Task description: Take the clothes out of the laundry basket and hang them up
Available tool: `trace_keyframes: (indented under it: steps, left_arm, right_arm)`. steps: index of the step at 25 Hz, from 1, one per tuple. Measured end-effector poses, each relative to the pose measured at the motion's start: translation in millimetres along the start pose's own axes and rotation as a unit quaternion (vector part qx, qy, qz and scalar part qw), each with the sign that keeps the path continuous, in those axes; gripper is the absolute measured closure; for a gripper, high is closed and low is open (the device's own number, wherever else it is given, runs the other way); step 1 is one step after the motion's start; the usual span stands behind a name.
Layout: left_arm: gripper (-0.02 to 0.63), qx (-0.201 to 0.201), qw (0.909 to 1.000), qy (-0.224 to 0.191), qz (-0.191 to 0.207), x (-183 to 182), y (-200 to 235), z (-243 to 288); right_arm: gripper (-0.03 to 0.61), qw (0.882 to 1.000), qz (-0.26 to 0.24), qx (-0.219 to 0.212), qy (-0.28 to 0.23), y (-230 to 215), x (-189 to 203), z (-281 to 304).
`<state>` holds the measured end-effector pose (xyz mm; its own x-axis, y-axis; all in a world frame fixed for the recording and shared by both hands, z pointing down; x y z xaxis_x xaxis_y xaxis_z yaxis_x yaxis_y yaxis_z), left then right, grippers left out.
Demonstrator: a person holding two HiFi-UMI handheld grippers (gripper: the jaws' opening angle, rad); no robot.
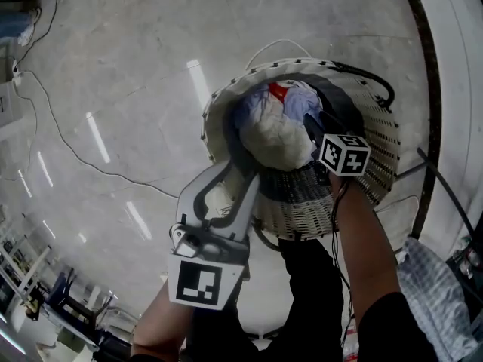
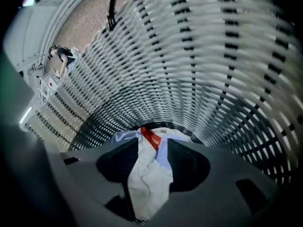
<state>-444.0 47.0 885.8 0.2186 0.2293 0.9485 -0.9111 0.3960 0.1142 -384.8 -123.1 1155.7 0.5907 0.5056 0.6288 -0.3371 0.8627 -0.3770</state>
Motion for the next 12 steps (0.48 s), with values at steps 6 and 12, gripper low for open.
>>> trace_keyframes:
  steps: [6,12]
  left_arm:
    - [0.508,-0.002,0.9999,-0.007,0.008,20,11,7]
    - [0.508,-0.011,0.9997,-0.013,0.016,29,25,8]
  right_arm:
    - [0.374,0.999,-0.019,0.030,0.026,-32,34,40]
    - [0.336,0.996,-0.011,0.063,0.069,-63,74,71]
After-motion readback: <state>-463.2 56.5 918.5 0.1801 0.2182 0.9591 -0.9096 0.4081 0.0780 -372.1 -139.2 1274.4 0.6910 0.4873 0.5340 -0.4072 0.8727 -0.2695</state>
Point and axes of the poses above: the fingertips, and each gripper's own axes: z forward along the fingers, y to its left, x out of its underside, the point moved 1 cm from there along -z, backward along the fingers, and after that the axes turned 13 degrees about -y, right-handed, at the moved point
